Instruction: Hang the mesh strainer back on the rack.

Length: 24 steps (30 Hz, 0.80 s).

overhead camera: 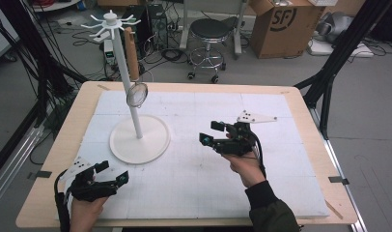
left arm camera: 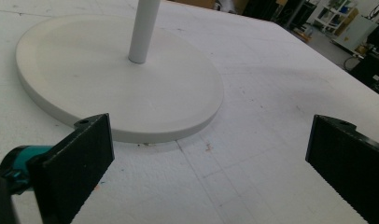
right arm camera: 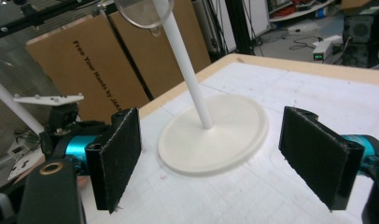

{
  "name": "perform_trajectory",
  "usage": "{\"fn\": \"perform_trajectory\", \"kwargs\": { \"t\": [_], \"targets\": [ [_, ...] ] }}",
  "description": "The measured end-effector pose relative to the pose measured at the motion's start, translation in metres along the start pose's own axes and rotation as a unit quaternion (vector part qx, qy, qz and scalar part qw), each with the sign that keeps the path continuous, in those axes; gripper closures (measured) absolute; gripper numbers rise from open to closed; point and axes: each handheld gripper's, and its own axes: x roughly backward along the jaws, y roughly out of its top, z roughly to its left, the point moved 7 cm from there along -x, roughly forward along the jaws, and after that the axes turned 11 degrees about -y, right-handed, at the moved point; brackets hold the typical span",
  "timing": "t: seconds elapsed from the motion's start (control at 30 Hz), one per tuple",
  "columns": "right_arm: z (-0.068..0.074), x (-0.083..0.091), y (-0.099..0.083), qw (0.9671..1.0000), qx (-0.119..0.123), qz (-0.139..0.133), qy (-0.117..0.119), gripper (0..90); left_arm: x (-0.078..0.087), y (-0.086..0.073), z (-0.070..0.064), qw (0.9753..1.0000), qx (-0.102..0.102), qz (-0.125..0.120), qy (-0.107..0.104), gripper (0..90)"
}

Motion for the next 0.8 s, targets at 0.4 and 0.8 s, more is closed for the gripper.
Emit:
{"fn": "perform_trajectory", "kwargs": {
  "t": [0.4, 0.8],
  "targets": [
    [-0.021, 0.025, -0.028, 0.9996, 0.014, -0.007, -0.025, 20.1, -0.002, 0.001, -0.001, 1.0, -0.005, 0.0, -0.001, 1.6],
    [-0.041, 0.046, -0.059, 0.9969, 0.035, 0.006, -0.07, 19.9, -0.007, 0.002, -0.007, 0.9998, -0.016, -0.005, -0.01, 1.6]
  ]
}}
